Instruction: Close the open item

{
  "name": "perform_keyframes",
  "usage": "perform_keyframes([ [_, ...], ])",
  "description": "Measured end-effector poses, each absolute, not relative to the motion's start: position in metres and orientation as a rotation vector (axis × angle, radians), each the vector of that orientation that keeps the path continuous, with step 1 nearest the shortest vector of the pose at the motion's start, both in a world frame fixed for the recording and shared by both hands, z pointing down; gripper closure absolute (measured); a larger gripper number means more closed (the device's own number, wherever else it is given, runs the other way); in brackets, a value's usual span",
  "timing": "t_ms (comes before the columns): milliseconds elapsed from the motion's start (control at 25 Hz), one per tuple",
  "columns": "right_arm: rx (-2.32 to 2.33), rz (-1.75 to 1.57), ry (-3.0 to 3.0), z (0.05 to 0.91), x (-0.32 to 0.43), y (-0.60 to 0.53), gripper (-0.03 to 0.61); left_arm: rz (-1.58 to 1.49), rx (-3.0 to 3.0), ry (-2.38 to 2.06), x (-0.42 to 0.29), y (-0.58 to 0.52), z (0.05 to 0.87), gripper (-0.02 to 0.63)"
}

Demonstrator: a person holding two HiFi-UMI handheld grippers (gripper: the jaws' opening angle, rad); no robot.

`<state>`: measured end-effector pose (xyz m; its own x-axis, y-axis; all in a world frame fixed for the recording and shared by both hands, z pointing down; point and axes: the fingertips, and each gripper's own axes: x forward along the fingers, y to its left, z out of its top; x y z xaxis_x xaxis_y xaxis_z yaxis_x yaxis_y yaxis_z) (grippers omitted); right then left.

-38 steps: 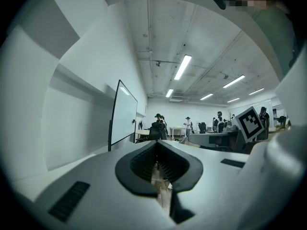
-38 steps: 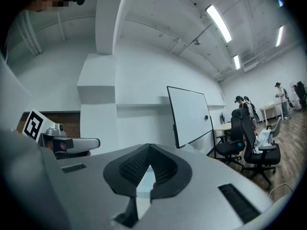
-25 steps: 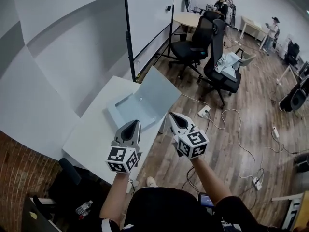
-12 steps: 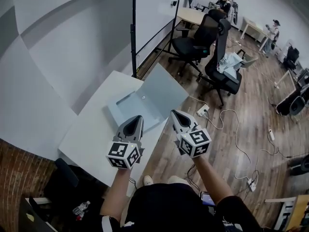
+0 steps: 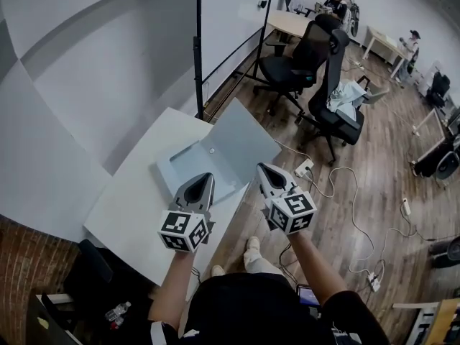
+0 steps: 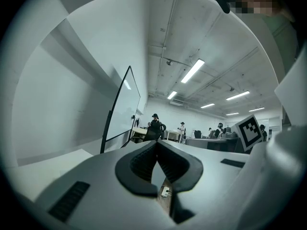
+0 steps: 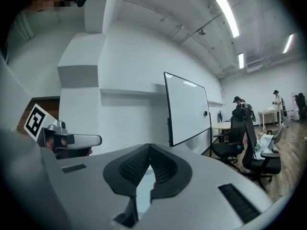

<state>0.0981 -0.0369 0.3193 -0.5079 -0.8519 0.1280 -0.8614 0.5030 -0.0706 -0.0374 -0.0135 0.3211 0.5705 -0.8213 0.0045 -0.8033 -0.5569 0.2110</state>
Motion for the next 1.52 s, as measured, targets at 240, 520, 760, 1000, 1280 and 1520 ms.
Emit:
perform_keyframes([
  [240, 1.475, 0.205, -2.698, 0.318, 0.116, -0.081, 0.540, -0.096, 2.586, -1.419, -0.017, -0.053, 0.323, 0.600],
  [520, 1.470, 0.214, -2.717, 0.316, 0.145, -0.124, 0.540, -0.070, 2.583, -1.409, 0.018, -0.095, 0.321, 0.600],
  [760, 1.512, 0.251, -2.716, 0.320, 0.175, -0.152, 0.540, 0.020, 2.586, -1.385, 0.047, -0.125, 0.336, 0.600],
  [1000, 1.545, 0.292, -2.693, 0.330, 0.201, -0.172, 0.540, -0.001, 2.604, -1.326, 0.076, -0.144, 0.342, 0.600],
  [1280, 1.564, 0.349, -2.658, 0.350, 0.219, -0.192, 0.540, 0.040, 2.604, -1.271, 0.097, -0.161, 0.351, 0.600],
  [1520, 1.573, 0.392, -2.620, 0.371, 0.233, -0.206, 0.540, 0.087, 2.572, -1.257, 0.106, -0.172, 0.380, 0.600],
])
